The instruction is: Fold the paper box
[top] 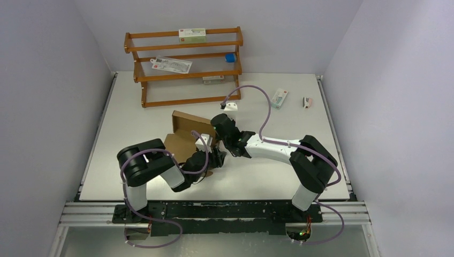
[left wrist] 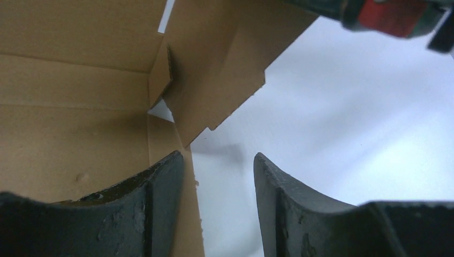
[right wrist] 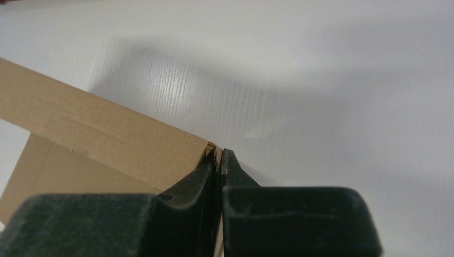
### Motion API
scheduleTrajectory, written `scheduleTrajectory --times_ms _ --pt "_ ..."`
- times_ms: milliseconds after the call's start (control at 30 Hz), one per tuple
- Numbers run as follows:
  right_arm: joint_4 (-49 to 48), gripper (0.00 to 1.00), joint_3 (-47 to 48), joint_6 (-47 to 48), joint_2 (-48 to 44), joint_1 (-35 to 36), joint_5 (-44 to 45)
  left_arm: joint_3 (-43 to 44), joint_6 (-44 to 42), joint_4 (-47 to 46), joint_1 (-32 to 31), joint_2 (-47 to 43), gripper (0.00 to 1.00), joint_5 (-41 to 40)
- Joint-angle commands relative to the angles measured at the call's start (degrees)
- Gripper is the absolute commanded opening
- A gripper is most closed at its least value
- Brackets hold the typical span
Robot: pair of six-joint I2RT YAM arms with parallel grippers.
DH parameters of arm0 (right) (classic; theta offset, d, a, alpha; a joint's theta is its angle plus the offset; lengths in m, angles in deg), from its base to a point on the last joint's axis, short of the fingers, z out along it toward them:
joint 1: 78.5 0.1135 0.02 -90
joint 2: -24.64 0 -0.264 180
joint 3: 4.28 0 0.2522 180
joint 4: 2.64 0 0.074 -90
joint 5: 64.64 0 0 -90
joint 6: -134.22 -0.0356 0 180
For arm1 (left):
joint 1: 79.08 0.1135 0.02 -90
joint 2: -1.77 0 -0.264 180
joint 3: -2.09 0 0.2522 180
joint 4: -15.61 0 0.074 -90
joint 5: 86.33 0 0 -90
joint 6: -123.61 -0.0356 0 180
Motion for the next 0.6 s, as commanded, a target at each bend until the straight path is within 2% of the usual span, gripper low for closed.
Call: scheduleTrajectory --times_ms 0,167,367,467,567 --pt "2.67 0.06 -0.81 -1.37 0.33 0.68 -1.96 -1.56 -0.79 0.61 -0.17 -1.17 0.56 -4.43" --pt "3.19 0.06 0.53 -0.64 1.21 0.68 -2.08 -3.98 -1.26 7.69 -0.17 -9.58 0.59 -5.16" --pt "3.2 0.06 1.68 0.29 2.14 0.68 -2.27 -7.85 -1.7 21.79 0.61 -26.05 0.64 -8.54" --pt "3.2 0.06 1.89 0.54 2.5 0.68 -2.45 -7.61 -1.28 30.6 5.33 -30.55 0.61 -9.68" --pt "3.2 0.05 2.39 0.97 3.14 0.68 -2.68 -5.7 -1.31 34.83 13.03 -30.63 0.59 -6.21"
